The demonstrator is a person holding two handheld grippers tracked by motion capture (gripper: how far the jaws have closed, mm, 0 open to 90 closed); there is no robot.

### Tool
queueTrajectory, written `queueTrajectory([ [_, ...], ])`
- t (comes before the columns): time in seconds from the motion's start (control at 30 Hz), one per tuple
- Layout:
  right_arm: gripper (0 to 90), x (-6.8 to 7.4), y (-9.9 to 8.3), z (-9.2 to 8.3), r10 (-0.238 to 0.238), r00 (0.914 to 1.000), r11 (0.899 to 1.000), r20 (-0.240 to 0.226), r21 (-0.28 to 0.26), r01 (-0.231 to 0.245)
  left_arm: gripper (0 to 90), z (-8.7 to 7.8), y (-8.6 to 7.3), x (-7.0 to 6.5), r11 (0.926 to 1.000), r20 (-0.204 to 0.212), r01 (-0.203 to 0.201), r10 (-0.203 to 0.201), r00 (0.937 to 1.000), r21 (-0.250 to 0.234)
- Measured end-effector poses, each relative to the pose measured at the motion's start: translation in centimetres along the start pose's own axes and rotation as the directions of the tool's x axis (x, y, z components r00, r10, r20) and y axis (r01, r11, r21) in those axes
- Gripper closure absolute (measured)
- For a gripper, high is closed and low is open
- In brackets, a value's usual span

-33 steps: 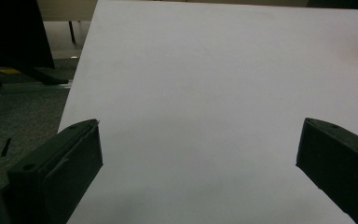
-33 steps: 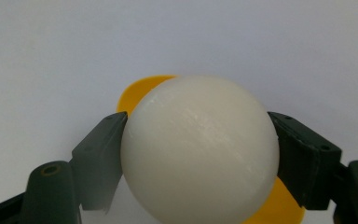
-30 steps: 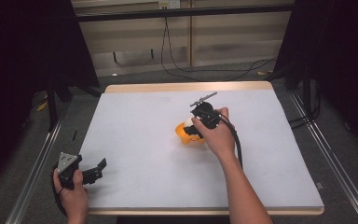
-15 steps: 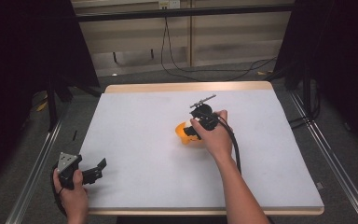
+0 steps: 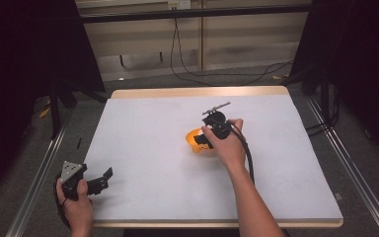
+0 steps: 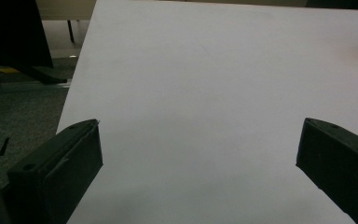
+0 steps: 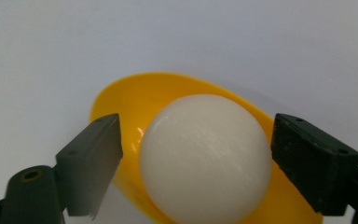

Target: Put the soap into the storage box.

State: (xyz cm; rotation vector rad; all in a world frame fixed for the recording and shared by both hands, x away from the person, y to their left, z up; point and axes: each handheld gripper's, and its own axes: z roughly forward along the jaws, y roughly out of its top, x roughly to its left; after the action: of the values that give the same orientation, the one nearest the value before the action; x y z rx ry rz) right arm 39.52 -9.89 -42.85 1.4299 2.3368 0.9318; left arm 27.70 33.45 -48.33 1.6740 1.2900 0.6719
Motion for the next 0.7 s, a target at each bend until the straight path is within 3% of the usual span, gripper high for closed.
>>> queueTrajectory([
  [0.03, 14.6, -0.1, 0.1, -0.1, 0.008, 0.9998, 1.000, -0.019, 0.000, -0.008, 0.0, 0.0, 0.0, 0.0, 1.0000, 0.000, 0.000, 0.000, 1.0000, 0.000],
  [0.33, 9.1, -0.3, -0.2, -1.0, -0.007, 0.9996, 1.000, -0.027, -0.020, 0.006, 0.0, 0.0, 0.0, 0.0, 1.0000, 0.001, 0.004, -0.004, 1.0000, -0.001],
  [0.7, 0.0, -1.1, -1.3, -2.6, -0.021, 0.9997, 0.997, -0.013, -0.069, 0.020, 0.0, 0.0, 0.0, 0.0, 1.0000, 0.001, 0.002, -0.002, 1.0000, 0.000],
])
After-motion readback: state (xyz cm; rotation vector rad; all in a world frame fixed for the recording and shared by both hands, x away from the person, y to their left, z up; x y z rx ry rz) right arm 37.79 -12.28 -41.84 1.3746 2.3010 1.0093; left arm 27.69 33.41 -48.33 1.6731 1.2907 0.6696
